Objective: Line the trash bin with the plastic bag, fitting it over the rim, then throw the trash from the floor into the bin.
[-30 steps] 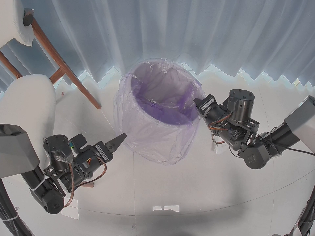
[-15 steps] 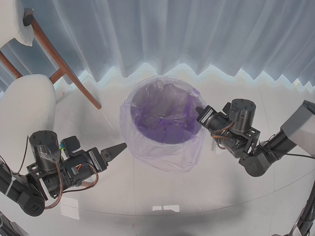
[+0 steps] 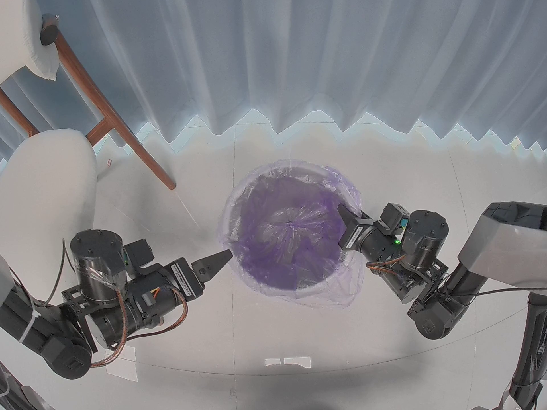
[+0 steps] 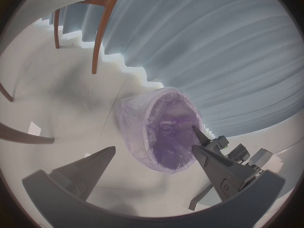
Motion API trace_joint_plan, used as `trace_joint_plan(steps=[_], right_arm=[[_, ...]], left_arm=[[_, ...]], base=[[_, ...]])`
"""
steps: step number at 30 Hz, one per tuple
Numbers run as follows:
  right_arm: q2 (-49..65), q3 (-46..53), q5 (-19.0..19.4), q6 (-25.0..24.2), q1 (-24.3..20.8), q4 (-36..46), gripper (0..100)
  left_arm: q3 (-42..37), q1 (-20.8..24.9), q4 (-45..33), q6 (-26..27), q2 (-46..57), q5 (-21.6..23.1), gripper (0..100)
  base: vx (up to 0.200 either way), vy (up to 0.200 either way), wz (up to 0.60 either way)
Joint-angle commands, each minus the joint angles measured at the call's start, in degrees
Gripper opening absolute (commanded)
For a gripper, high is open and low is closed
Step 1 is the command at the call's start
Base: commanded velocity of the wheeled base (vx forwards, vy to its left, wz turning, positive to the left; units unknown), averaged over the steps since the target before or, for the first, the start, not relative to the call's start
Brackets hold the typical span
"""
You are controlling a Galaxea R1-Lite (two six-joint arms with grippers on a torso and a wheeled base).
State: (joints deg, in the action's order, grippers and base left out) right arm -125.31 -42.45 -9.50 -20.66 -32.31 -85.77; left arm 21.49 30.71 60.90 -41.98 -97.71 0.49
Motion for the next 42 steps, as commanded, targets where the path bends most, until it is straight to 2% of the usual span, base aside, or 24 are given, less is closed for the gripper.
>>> trace_joint_plan(steps=[1,13,26,27,42], right_arm=[[-2.13,1.75,0.27,1.5,-0.39,-0.98,0],[-0.55,4.13,0.27,2.65,-3.73,-3.61,0],[0.85,6.76,1.41,2.82,-6.81,-3.7,0],[0.85,6.76,1.41,2.82,-6.81,-3.7,0],[0.59,6.5,1.41,3.79,-7.51,-3.88,0]], left_arm=[[0.57,1.37,0.09,-0.2,-4.07,-1.37,100],[1.54,1.28,4.4,-0.38,-12.07,-5.85,100],[1.36,0.32,10.64,-0.38,-15.85,-6.29,100],[1.36,0.32,10.64,-0.38,-15.85,-6.29,0],[1.36,0.76,11.17,-0.29,-16.73,-6.38,0]], base=[[0.0,0.0,0.0],[0.0,0.0,0.0],[0.0,0.0,0.0],[0.0,0.0,0.0],[0.0,0.0,0.0]])
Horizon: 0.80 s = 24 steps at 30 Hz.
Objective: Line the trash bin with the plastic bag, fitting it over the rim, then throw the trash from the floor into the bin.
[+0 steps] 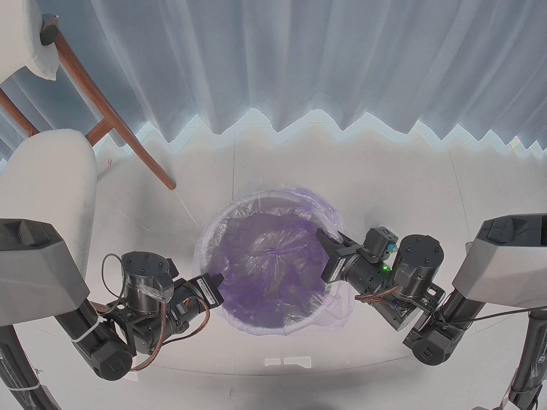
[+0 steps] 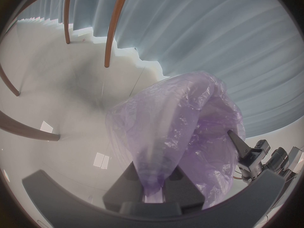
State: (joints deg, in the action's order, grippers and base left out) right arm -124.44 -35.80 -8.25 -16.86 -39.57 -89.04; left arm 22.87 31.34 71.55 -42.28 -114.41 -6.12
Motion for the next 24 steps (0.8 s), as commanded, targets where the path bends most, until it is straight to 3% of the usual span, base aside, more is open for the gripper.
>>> trace_joint_plan(steps=[1,2,3,13,18,21,24], right_arm=[[-0.28,-0.14,0.17,-0.02,-0.24,-0.61,0],[-0.28,-0.14,0.17,-0.1,-0.24,-0.7,0],[-0.28,-0.32,0.17,-0.54,-0.24,-0.7,100],[2.19,-0.58,0.25,-4.94,0.28,-0.7,100],[6.05,-0.58,0.69,-5.9,3.71,-0.52,100],[8.16,-0.85,2.89,-6.7,7.05,-0.61,100],[11.94,-0.32,5.88,-11.35,8.55,-0.61,100]], left_arm=[[-0.11,0.12,0.7,0.0,-0.02,0.23,0],[-0.19,0.21,1.31,0.0,-0.11,0.23,0],[-0.28,0.21,1.84,0.09,-0.11,0.23,0],[-0.28,-0.58,3.16,0.0,0.06,0.32,0],[-0.55,-2.34,3.51,0.0,2.0,1.02,0],[-0.55,-3.13,3.69,0.0,2.79,1.11,0],[-0.55,-4.71,3.78,0.09,3.49,1.29,0]], base=[[0.0,0.0,0.0],[0.0,0.0,0.0],[0.0,0.0,0.0],[0.0,0.0,0.0],[0.0,0.0,0.0],[0.0,0.0,0.0],[0.0,0.0,0.0]])
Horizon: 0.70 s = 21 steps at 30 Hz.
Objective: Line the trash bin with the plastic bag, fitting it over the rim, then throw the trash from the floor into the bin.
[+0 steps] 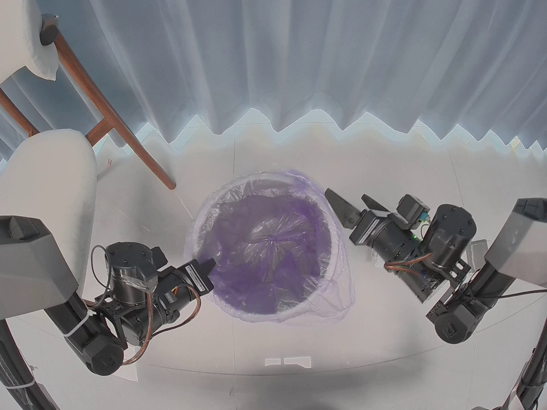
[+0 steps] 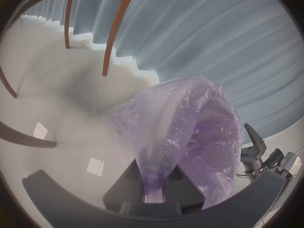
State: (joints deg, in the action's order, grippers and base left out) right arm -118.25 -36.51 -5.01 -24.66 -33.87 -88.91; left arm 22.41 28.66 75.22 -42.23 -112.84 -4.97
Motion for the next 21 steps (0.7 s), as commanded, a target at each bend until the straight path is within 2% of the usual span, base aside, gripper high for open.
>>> trace_joint_plan(steps=[1,4,8,10,11,18,20,21], right_arm=[[7.15,0.56,3.87,-5.48,3.1,-0.74,100],[10.76,1.97,8.61,-10.58,3.81,-0.65,100],[11.2,3.02,13.45,-12.16,6.8,-0.04,100],[10.76,3.02,13.98,-12.16,7.23,0.05,100],[8.82,3.02,14.33,-12.08,7.94,0.75,100],[6.28,3.9,15.03,-11.11,8.55,1.72,100],[6.72,5.4,17.4,-11.11,8.55,1.72,100],[6.72,5.4,17.4,-11.11,8.55,1.72,100]], left_arm=[[-0.17,-2.47,0.37,0.13,2.18,0.58,0],[-1.4,-4.4,2.3,0.3,3.68,4.01,0],[-4.48,-6.51,5.2,0.48,6.75,11.39,0],[-5.36,-6.6,5.47,0.48,7.37,12.97,0],[-6.67,-6.78,5.73,0.57,8.25,15.78,0],[-8.26,-9.15,6.08,2.85,8.51,18.77,0],[-8.78,-10.64,8.37,3.29,8.6,21.5,0],[-8.78,-10.64,8.37,3.29,8.6,21.5,0]], base=[[0.0,0.0,0.0],[0.0,0.0,0.0],[0.0,0.0,0.0],[0.0,0.0,0.0],[0.0,0.0,0.0],[0.0,0.0,0.0],[0.0,0.0,0.0],[0.0,0.0,0.0]])
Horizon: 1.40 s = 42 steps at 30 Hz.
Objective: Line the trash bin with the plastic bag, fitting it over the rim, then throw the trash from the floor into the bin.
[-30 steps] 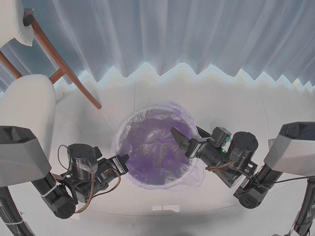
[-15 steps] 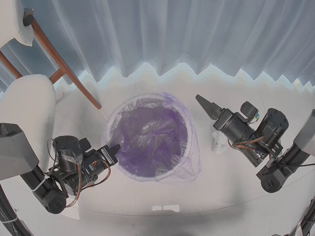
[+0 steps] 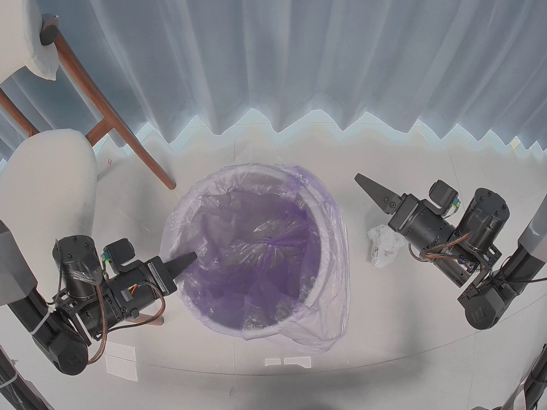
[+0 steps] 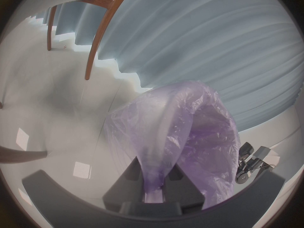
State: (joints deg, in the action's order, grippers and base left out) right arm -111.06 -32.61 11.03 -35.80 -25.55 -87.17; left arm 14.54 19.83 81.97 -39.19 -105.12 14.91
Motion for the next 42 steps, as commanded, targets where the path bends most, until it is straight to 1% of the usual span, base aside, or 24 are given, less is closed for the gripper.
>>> trace_joint_plan(steps=[1,3,6,8,9,11,16,17,22,29,35,42], right_arm=[[-0.48,2.81,2.85,0.12,0.15,-0.1,100],[-0.74,3.52,3.47,0.12,-0.38,-0.45,100],[-0.92,4.48,3.56,0.47,-1.34,-0.45,100],[-1.27,5.89,4.35,2.23,-1.69,-0.54,100],[-1.36,6.77,5.32,4.51,-1.69,-0.63,100],[-1.44,7.65,6.37,6.54,-1.34,-1.24,100],[-1.18,9.76,9.89,7.59,-1.08,-2.74,100],[-1.09,9.76,10.06,7.77,-1.08,-2.74,100],[-0.21,9.67,10.15,7.94,-0.2,-2.74,100],[0.84,9.23,10.06,8.12,-0.2,-2.74,100],[1.54,9.76,9.97,8.29,-2.93,-2.74,100],[1.46,10.46,9.89,8.38,-4.42,-2.74,100]], left_arm=[[-1.45,-2.34,4.16,-0.18,0.79,3.11,0],[-1.71,-2.34,6.1,-0.18,0.35,3.28,0],[-1.71,-2.08,6.45,-0.09,0.27,3.02,0],[-1.71,-2.08,6.45,-0.18,0.35,3.02,0],[-1.62,-2.34,6.45,-0.09,0.35,2.93,0],[-1.62,-2.43,6.45,-0.09,0.35,2.93,0],[-1.71,-1.9,6.45,-0.09,0.09,2.84,0],[-1.71,-1.99,6.45,-0.09,0.09,2.84,0],[-1.62,-2.26,6.54,-0.01,0.18,2.84,0],[-1.71,-1.73,6.45,0.17,0.0,2.67,0],[-1.8,-1.38,6.54,0.26,-0.09,2.58,0],[-1.71,-1.29,6.54,0.26,-0.26,2.67,0]], base=[[0.0,0.0,0.0],[0.0,0.0,0.0],[0.0,0.0,0.0],[0.0,0.0,0.0],[0.0,0.0,0.0],[0.0,0.0,0.0],[0.0,0.0,0.0],[0.0,0.0,0.0],[0.0,0.0,0.0],[0.0,0.0,0.0],[0.0,0.0,0.0],[0.0,0.0,0.0]])
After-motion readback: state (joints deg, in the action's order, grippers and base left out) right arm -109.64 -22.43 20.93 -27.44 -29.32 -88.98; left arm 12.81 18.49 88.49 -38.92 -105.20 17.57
